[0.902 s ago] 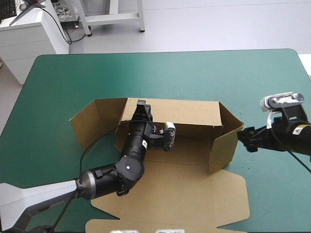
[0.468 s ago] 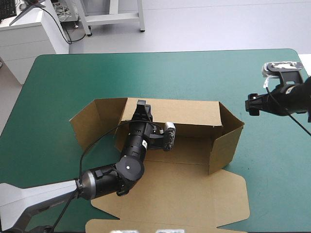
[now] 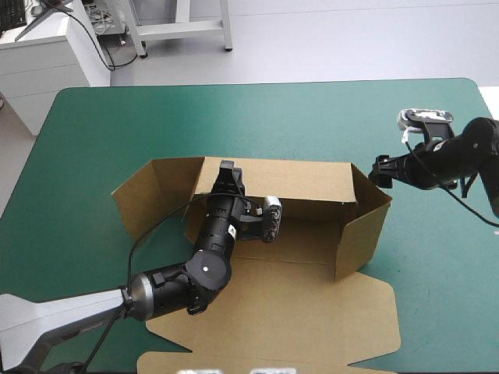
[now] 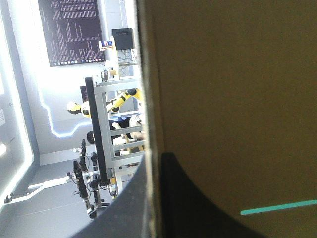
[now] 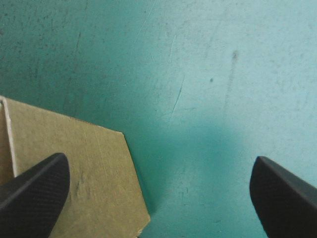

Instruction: Fold the box

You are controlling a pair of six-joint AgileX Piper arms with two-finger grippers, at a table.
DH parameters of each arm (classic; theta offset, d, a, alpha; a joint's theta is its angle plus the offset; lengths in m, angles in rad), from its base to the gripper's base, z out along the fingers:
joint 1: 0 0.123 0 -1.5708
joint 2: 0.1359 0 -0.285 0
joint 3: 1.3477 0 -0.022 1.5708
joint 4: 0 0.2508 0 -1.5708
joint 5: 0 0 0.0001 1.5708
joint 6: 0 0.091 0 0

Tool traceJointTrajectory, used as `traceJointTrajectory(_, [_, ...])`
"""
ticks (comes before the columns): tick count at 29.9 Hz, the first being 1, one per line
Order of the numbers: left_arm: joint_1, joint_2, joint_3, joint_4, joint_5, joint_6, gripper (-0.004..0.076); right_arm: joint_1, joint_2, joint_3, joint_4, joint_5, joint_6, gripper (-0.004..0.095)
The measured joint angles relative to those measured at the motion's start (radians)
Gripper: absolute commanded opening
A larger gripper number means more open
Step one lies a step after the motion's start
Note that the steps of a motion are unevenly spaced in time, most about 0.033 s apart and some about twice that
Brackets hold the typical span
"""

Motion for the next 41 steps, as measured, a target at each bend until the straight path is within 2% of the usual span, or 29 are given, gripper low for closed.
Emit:
traceJointTrajectory(8, [0.000, 0.000, 0.000, 0.000, 0.000, -0.007, -0.0008, 0.001, -0.153, 0.222, 0.027, -0.104, -0.003, 0.0901])
traceJointTrajectory(13, [0.000, 0.000, 0.000, 0.000, 0.000, -0.007, -0.0008, 0.001, -0.257, 0.344, 0.085, -0.157, -0.053, 0.0901])
traceJointTrajectory(20, [0.000, 0.000, 0.000, 0.000, 0.000, -0.007, -0.0008, 0.001, -0.340, 0.478, 0.198, -0.218, -0.202, 0.0901])
traceJointTrajectory(26, [0.000, 0.000, 0.000, 0.000, 0.000, -0.007, -0.0008, 0.001, -0.352, 0.545, 0.305, -0.231, -0.399, 0.0901])
traceJointTrajectory(32, [0.000, 0.000, 0.000, 0.000, 0.000, -0.007, -0.0008, 0.001, -0.353, 0.612, 0.425, -0.292, -0.604, 0.0901])
traceJointTrajectory(41, [0.000, 0.000, 0.000, 0.000, -0.001, -0.007, -0.0008, 0.001, -0.353, 0.694, 0.580, -0.364, -0.775, 0.0901])
